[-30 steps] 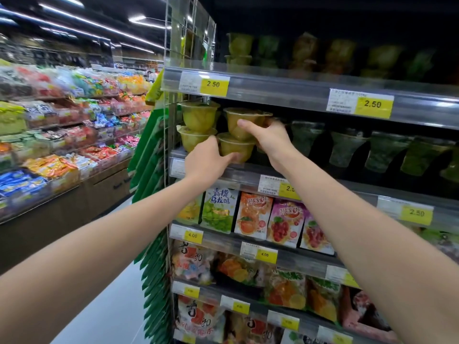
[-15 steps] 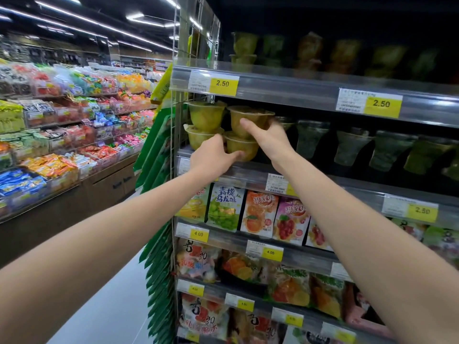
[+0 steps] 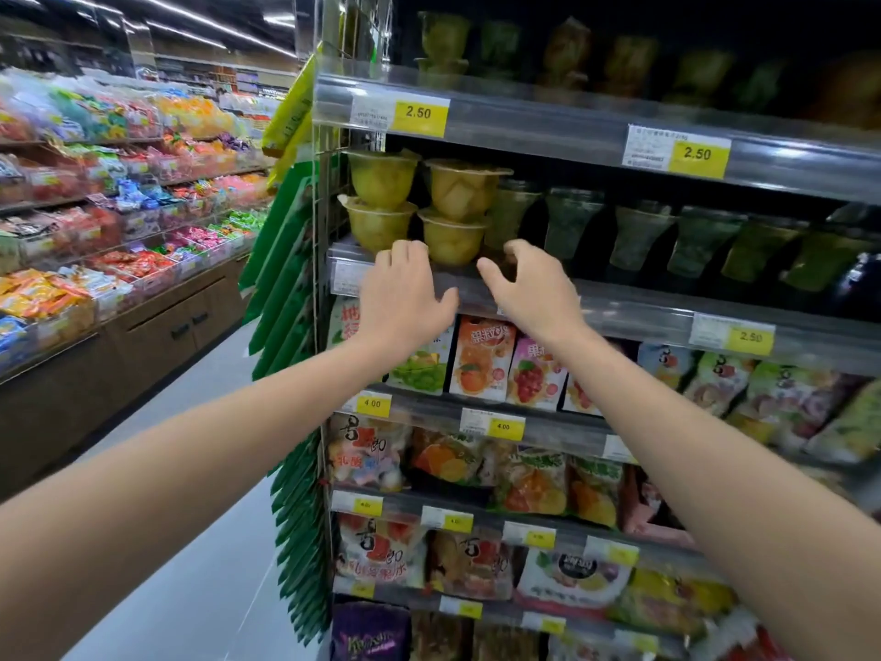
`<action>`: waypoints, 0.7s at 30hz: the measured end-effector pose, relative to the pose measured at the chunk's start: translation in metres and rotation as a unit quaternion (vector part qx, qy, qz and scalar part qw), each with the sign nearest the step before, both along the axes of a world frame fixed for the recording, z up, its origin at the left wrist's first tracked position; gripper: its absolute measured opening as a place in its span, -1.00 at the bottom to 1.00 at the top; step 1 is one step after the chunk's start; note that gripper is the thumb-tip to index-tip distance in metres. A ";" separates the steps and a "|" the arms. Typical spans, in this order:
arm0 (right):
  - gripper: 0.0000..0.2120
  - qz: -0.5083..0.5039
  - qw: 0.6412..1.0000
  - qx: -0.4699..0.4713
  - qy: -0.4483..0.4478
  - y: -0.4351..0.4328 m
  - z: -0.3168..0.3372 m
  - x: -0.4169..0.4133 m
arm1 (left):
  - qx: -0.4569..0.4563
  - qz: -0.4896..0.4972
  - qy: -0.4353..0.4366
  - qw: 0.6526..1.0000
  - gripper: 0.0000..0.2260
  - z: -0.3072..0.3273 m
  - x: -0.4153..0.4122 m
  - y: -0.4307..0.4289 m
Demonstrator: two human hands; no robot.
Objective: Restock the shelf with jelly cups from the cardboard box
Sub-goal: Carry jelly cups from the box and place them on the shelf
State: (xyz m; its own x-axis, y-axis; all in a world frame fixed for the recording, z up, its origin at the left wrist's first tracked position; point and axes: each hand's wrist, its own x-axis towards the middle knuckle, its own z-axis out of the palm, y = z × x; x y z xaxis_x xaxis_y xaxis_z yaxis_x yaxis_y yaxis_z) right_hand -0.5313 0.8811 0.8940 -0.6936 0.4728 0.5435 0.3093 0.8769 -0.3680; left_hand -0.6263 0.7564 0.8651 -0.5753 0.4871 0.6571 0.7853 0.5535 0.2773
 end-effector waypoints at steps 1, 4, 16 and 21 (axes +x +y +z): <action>-0.50 -0.013 0.998 0.053 -0.017 -0.002 -0.006 0.008 | -0.014 -0.004 0.019 1.000 -0.52 -0.008 0.002 -0.002; -0.53 -0.013 0.987 0.158 -0.023 -0.008 -0.031 0.029 | -0.056 -0.008 0.044 0.997 -0.51 -0.029 0.014 -0.010; -0.55 0.086 0.960 0.166 -0.207 -0.057 -0.129 0.132 | -0.240 -0.030 -0.036 0.970 -0.55 -0.118 0.124 -0.079; -0.53 0.147 0.933 0.102 -0.311 -0.087 -0.185 0.199 | -0.290 -0.005 -0.116 0.950 -0.55 -0.180 0.199 -0.123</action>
State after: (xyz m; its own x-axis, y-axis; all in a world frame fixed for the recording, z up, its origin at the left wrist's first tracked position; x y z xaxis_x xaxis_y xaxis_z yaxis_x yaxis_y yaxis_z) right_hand -0.3325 0.7940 0.7086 -0.9883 0.1437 0.0506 0.1432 0.9896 -0.0131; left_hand -0.4271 0.6331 0.6854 -0.6654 0.7348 0.1315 0.7463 0.6589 0.0945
